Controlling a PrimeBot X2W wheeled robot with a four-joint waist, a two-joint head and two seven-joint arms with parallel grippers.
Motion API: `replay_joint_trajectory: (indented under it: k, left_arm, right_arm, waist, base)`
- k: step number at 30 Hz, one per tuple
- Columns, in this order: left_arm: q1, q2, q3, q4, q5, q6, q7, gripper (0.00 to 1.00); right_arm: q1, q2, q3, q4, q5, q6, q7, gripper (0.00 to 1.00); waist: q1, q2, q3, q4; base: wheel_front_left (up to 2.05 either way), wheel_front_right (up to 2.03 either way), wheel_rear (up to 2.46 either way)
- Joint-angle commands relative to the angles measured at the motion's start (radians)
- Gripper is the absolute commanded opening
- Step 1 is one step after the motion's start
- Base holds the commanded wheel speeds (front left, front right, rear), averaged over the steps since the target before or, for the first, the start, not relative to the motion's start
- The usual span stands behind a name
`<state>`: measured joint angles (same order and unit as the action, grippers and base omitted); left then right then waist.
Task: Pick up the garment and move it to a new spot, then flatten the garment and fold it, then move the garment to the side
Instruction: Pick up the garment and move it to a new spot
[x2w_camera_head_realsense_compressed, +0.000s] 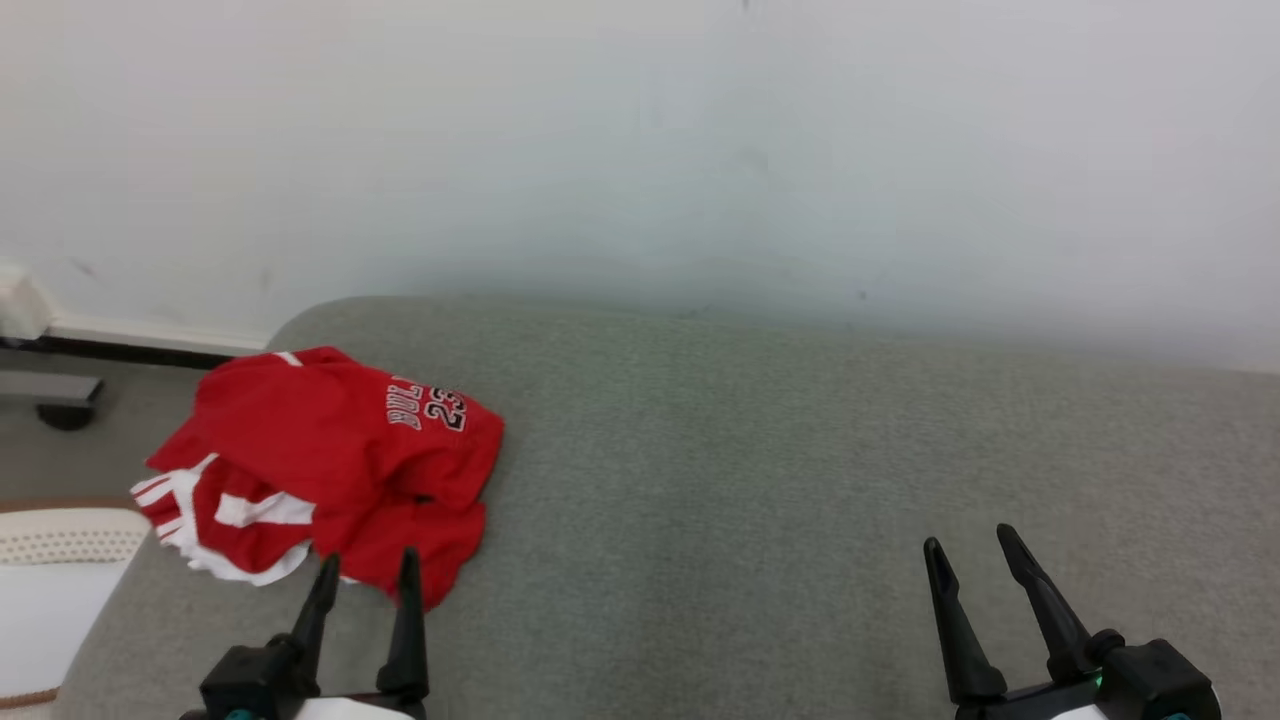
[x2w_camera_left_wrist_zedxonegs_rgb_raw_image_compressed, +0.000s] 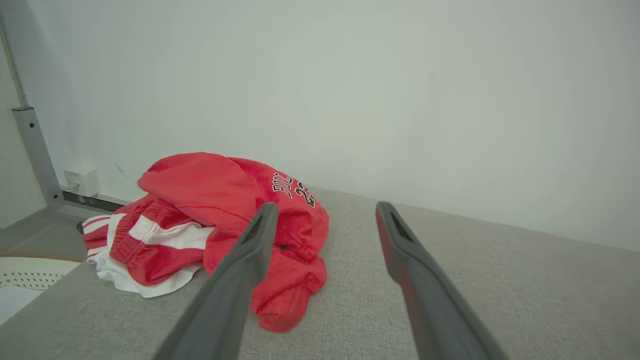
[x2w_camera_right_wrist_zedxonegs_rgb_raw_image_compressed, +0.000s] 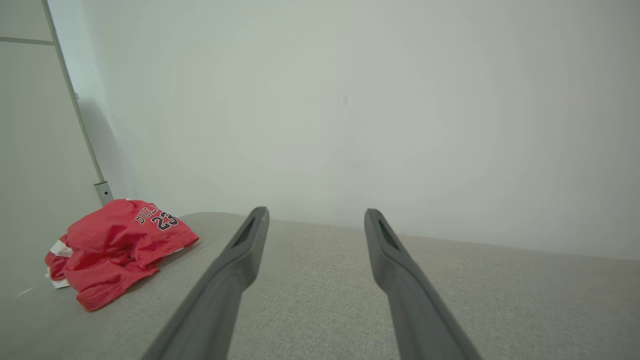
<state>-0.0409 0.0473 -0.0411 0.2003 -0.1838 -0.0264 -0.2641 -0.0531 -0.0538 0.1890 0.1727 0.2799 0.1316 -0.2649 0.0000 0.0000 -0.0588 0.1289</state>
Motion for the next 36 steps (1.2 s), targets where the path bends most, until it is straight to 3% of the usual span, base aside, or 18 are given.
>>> replay_joint_trajectory:
  k: [1, 9, 17, 27, 36]
  left_arm:
    - [-0.001, 0.006, 0.009, 0.006, 0.015, -0.002, -0.001, 1.00]
    - [-0.005, 0.006, 0.023, 0.023, 0.028, -0.007, -0.001, 1.00]
    - [-0.015, 0.006, 0.044, 0.036, 0.035, -0.013, -0.001, 1.00]
    - [-0.036, 0.006, 0.059, 0.050, 0.014, -0.019, -0.001, 1.00]
    - [-0.137, 0.035, 0.048, 0.142, -0.004, -0.053, 0.030, 1.00]
  right_arm:
    - [0.007, 0.001, 0.004, -0.003, 0.006, -0.002, 0.001, 1.00]
    - [0.007, 0.002, 0.018, -0.004, 0.020, -0.002, 0.001, 1.00]
    - [-0.006, 0.002, 0.038, -0.002, 0.037, -0.002, 0.001, 1.00]
    - [-0.016, 0.002, 0.054, 0.004, 0.044, -0.002, 0.001, 1.00]
    - [-0.028, 0.002, 0.063, 0.010, 0.040, -0.002, 0.001, 1.00]
  waist:
    - [0.0000, 0.0000, 0.001, 0.063]
    - [0.0000, 0.0000, 0.000, 0.200]
    - [0.0000, 0.0000, 0.004, 0.272]
    - [0.0000, 0.0000, 0.007, 0.261]
    - [0.0000, 0.0000, 0.025, 0.189]
  base:
    - [0.00, 0.00, 0.00]
    - [0.00, 0.00, 0.00]
    - [0.00, 0.00, 0.00]
    - [0.00, 0.00, 0.00]
    - [0.00, 0.00, 0.00]
